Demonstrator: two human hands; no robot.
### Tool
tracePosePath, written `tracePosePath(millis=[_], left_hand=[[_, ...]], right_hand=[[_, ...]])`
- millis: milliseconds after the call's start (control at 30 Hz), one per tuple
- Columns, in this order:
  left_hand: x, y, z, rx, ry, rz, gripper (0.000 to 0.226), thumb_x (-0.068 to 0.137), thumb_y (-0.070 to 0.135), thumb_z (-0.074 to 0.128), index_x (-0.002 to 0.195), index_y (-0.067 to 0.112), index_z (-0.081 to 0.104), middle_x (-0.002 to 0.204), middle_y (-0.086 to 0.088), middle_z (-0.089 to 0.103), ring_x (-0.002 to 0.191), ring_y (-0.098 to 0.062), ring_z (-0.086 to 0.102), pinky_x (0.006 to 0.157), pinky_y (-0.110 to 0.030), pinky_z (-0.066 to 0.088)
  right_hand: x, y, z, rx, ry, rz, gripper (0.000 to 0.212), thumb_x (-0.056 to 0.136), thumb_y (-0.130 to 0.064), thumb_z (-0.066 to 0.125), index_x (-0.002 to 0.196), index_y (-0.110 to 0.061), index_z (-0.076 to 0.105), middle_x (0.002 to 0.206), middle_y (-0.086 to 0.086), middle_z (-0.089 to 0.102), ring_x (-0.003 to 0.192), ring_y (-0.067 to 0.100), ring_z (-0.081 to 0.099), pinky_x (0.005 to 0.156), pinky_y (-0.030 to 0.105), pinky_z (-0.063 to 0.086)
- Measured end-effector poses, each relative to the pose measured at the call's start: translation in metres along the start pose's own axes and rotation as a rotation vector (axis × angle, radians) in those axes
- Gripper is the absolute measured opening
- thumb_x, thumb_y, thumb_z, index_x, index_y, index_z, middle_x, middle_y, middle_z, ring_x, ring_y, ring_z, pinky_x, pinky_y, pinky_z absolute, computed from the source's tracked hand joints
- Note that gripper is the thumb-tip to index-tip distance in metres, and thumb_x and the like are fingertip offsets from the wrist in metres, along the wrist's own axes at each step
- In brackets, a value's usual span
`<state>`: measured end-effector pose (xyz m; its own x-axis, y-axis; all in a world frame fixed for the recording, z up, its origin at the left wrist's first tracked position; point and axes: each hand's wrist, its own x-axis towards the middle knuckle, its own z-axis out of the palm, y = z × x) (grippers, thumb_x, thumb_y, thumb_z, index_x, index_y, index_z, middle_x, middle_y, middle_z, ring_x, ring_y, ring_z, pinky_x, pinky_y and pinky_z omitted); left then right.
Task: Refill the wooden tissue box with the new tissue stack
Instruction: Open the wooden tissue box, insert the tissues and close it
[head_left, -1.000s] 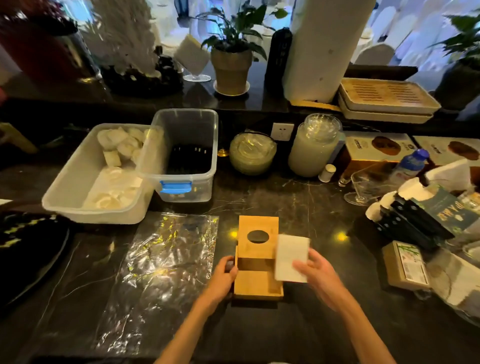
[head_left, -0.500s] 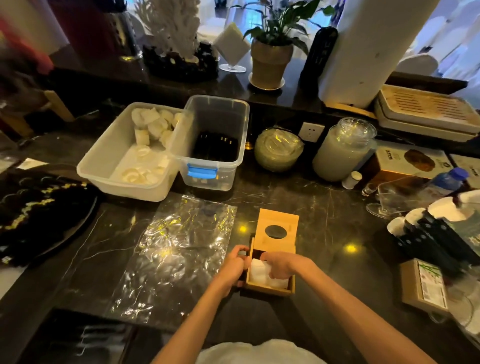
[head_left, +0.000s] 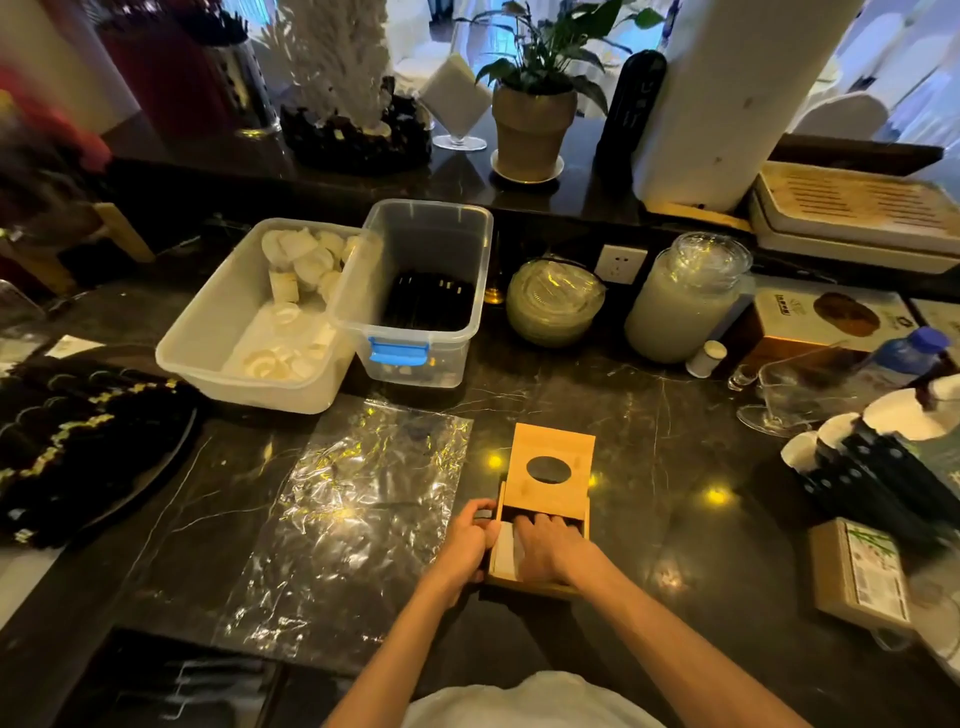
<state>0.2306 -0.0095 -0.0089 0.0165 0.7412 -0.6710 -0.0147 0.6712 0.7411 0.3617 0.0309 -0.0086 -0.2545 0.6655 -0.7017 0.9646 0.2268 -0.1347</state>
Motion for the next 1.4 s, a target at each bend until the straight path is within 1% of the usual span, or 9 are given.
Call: tracePosePath(millis=[367, 500, 567, 733, 967, 1133, 1233, 1300, 1400], left_hand=[[0.001, 0.0, 0.001, 0.048, -0.003, 0.003, 0.032, 0.098, 0.008, 0.037, 0.118, 0.028, 0.05, 0.102, -0.002, 0.063, 0.083, -0.014, 0.06, 0.055, -0.025, 0.047], [0.002, 0.004, -0.001, 0.065, -0.004, 0.047, 0.029, 0.101, 0.023, 0.042, 0.129, 0.022, 0.046, 0.12, -0.007, 0.061, 0.104, -0.02, 0.058, 0.083, -0.038, 0.05], [0.005, 0.01, -0.003, 0.102, 0.007, 0.109, 0.042, 0.102, 0.035, 0.038, 0.142, 0.024, 0.037, 0.144, -0.005, 0.044, 0.13, -0.024, 0.044, 0.104, -0.046, 0.041], [0.003, 0.026, 0.007, -0.061, -0.171, 0.099, 0.027, 0.096, 0.057, 0.032, 0.105, 0.068, 0.055, 0.11, 0.027, 0.064, 0.104, 0.004, 0.061, 0.079, -0.034, 0.054], [0.007, 0.028, 0.008, -0.081, -0.269, 0.139, 0.031, 0.092, 0.062, 0.033, 0.117, 0.064, 0.051, 0.114, 0.023, 0.069, 0.104, 0.001, 0.066, 0.081, -0.029, 0.053], [0.01, 0.023, -0.008, -0.207, -0.229, 0.071, 0.061, 0.093, 0.068, 0.026, 0.126, 0.029, 0.058, 0.141, 0.0, 0.049, 0.132, -0.025, 0.044, 0.107, -0.061, 0.036], [0.003, 0.014, -0.011, -0.166, -0.271, 0.085, 0.048, 0.094, 0.057, 0.041, 0.101, 0.016, 0.065, 0.137, -0.003, 0.052, 0.123, -0.025, 0.053, 0.098, -0.051, 0.049], [0.004, 0.006, -0.012, -0.124, -0.295, 0.153, 0.018, 0.092, 0.027, 0.061, 0.109, 0.022, 0.064, 0.141, -0.005, 0.047, 0.117, -0.026, 0.058, 0.085, -0.04, 0.056], [0.007, -0.002, -0.011, -0.071, -0.264, 0.235, 0.073, 0.085, 0.002, 0.068, 0.137, 0.046, 0.042, 0.145, 0.008, 0.037, 0.131, -0.019, 0.045, 0.094, -0.041, 0.055]], right_hand=[[-0.019, 0.009, -0.006, 0.202, 0.08, -0.103, 0.042, 0.093, -0.016, 0.045, 0.134, -0.018, 0.051, 0.135, 0.01, 0.058, 0.122, 0.031, 0.055, 0.1, 0.04, 0.045], [-0.047, 0.033, -0.008, 0.667, 0.544, -0.019, 0.023, 0.096, -0.021, 0.048, 0.103, -0.033, 0.066, 0.108, -0.008, 0.069, 0.103, 0.01, 0.063, 0.091, 0.033, 0.054], [-0.053, 0.049, -0.007, 1.007, 0.658, 0.055, 0.026, 0.099, -0.033, 0.047, 0.122, -0.031, 0.058, 0.128, -0.005, 0.061, 0.121, 0.015, 0.056, 0.101, 0.039, 0.048], [-0.051, 0.068, 0.004, 1.997, 0.005, -0.08, 0.077, 0.089, -0.068, 0.033, 0.154, -0.031, 0.013, 0.158, 0.005, 0.029, 0.143, 0.028, 0.03, 0.118, 0.053, 0.021], [-0.049, 0.07, 0.009, 1.963, 0.038, -0.138, 0.068, 0.085, -0.075, 0.029, 0.147, -0.047, 0.022, 0.156, 0.002, 0.034, 0.142, 0.027, 0.032, 0.117, 0.054, 0.022], [-0.049, 0.08, 0.009, 1.964, 0.124, -0.088, 0.067, 0.087, -0.074, 0.029, 0.126, -0.029, 0.058, 0.134, 0.008, 0.059, 0.126, 0.03, 0.052, 0.108, 0.058, 0.037], [-0.05, 0.081, 0.016, 1.772, 0.186, -0.091, 0.036, 0.093, -0.045, 0.054, 0.123, -0.026, 0.061, 0.124, 0.005, 0.067, 0.115, 0.023, 0.063, 0.096, 0.046, 0.05], [-0.049, 0.079, 0.023, 1.689, 0.284, -0.068, 0.05, 0.09, -0.016, 0.065, 0.133, -0.04, 0.051, 0.121, -0.005, 0.069, 0.109, 0.015, 0.067, 0.089, 0.039, 0.055], [-0.047, 0.071, 0.028, 1.625, 0.388, -0.071, 0.075, 0.089, -0.001, 0.064, 0.146, -0.038, 0.032, 0.131, 0.0, 0.059, 0.1, 0.002, 0.068, 0.078, 0.027, 0.058]])
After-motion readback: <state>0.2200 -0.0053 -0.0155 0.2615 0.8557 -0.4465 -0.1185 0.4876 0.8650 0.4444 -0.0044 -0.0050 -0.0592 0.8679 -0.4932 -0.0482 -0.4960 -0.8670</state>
